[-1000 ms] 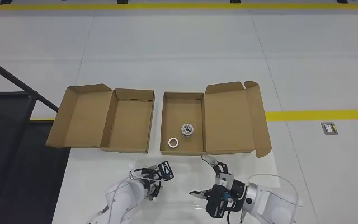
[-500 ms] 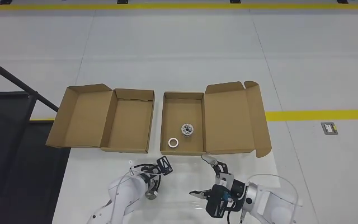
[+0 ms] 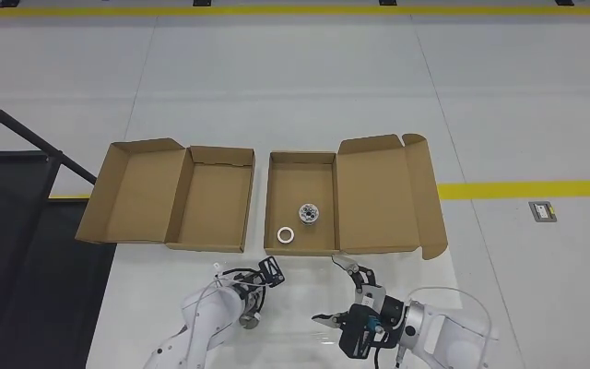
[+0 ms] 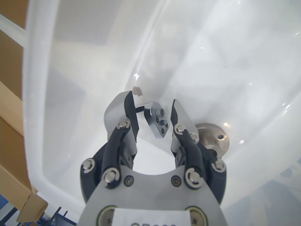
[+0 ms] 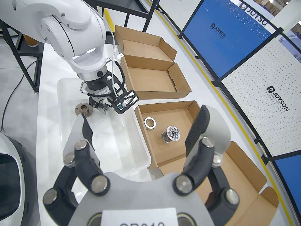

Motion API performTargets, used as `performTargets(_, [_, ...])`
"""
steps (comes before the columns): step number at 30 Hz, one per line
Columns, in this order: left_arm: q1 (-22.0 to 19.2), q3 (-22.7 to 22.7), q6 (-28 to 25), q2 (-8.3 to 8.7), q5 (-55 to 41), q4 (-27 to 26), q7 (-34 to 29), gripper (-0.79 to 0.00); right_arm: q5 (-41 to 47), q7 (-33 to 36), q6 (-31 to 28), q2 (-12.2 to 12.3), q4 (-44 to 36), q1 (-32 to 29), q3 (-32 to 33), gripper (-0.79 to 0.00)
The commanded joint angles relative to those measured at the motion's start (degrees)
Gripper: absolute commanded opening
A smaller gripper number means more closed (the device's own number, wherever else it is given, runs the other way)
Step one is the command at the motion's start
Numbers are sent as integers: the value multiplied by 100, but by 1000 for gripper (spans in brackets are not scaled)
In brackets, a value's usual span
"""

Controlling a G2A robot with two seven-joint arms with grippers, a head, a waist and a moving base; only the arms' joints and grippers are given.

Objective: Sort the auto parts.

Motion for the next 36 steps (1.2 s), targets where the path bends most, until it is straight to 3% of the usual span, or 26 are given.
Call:
performTargets(1, [-9,5,-6,-3,9,8,4,-785,0,0,0,0,0,0,0,0])
performTargets(12, [242,-335,-314,68,-235,-540,11,-785,0,0,0,0,0,0,0,0])
performTargets(21, [877,-927,-816,215,-571,-1673,172,-785,0,0,0,0,0,0,0,0])
performTargets(26, [1190,-1472,-1021,308,-750,-2326,478,-785,0,0,0,0,0,0,0,0])
performTargets(29, [1258,-1835,-1060,355,-767,-2490,847,-785,0,0,0,0,0,0,0,0])
performTargets(36, [1236,-2513,-1196,438,-832,-2279,1640,-785,0,0,0,0,0,0,0,0])
